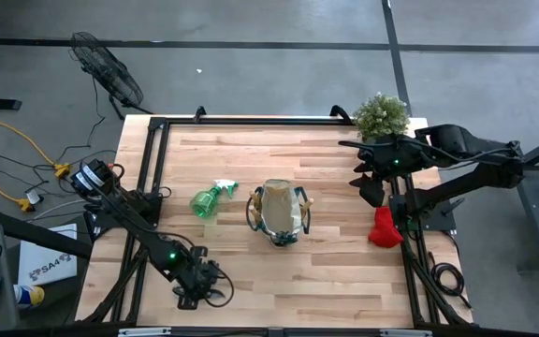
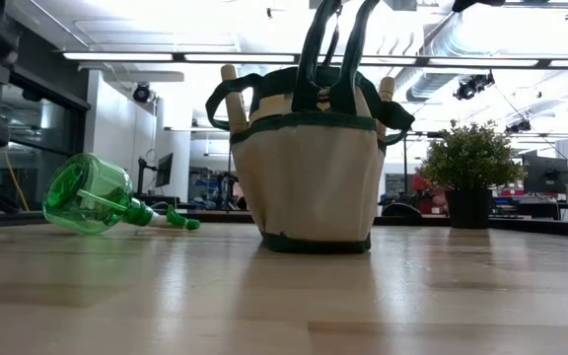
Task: Pick & Place Garden tools in Gardening bag
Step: Put the green shears into the white gardening bag
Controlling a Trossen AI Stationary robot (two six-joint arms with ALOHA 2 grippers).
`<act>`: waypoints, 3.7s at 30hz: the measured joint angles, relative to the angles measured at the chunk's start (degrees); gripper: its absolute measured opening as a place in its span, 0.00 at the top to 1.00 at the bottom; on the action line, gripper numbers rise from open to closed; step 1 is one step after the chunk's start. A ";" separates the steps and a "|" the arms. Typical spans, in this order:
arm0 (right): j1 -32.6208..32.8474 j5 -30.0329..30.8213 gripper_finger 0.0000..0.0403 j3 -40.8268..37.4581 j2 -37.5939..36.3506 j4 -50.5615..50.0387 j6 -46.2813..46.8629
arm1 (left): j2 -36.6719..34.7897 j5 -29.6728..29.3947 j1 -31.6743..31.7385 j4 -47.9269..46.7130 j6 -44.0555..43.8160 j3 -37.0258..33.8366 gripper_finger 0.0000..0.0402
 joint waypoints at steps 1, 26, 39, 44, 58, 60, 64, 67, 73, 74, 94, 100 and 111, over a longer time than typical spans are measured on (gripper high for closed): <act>0.00 0.00 0.51 0.00 0.00 0.00 0.01 | 0.00 -0.86 0.00 0.05 -0.03 0.51 1.00; -0.02 0.01 0.51 0.00 0.00 0.15 -0.39 | 0.00 -20.84 0.04 -26.33 1.03 27.80 1.00; 0.49 4.74 0.51 -0.04 -2.18 3.91 -1.79 | -0.03 -37.48 0.07 -39.70 1.01 44.57 1.00; 1.76 6.81 0.51 -0.44 -7.51 5.54 -4.36 | -0.04 -44.83 0.09 -42.99 1.15 50.12 1.00; 4.11 7.14 0.51 -27.44 -33.63 18.85 -1.64 | -0.25 -45.16 10.67 -55.38 11.82 64.77 1.00; 4.09 5.57 0.51 -31.64 -37.27 20.79 -1.54 | -0.55 -44.14 12.42 -58.20 12.34 66.36 1.00; 4.09 3.67 0.51 -39.08 -43.68 24.62 -1.99 | -0.52 -43.77 14.81 -63.17 13.59 70.33 1.00; 4.09 2.82 0.51 -43.60 -47.30 26.38 -3.67 | -0.70 -43.82 16.69 -63.81 16.23 73.11 1.00; 4.09 1.03 0.51 -47.75 -49.17 30.25 -5.31 | -1.07 -42.89 22.82 -63.93 24.43 77.36 1.00; 4.09 0.91 0.51 -47.76 -49.08 30.30 -5.39 | -1.07 -42.24 24.09 -63.94 26.07 78.00 1.00; 4.09 7.83 0.51 -70.62 -46.23 64.49 -13.55 | -1.03 -14.72 52.46 -46.78 59.39 79.16 1.00; 4.07 13.21 0.51 -73.20 -46.38 64.33 -12.41 | -1.03 -4.83 58.23 -44.18 65.65 79.00 1.00; 4.07 10.32 0.51 -73.37 -46.42 63.91 -4.70 | -0.55 13.29 68.08 -34.65 72.76 74.63 1.00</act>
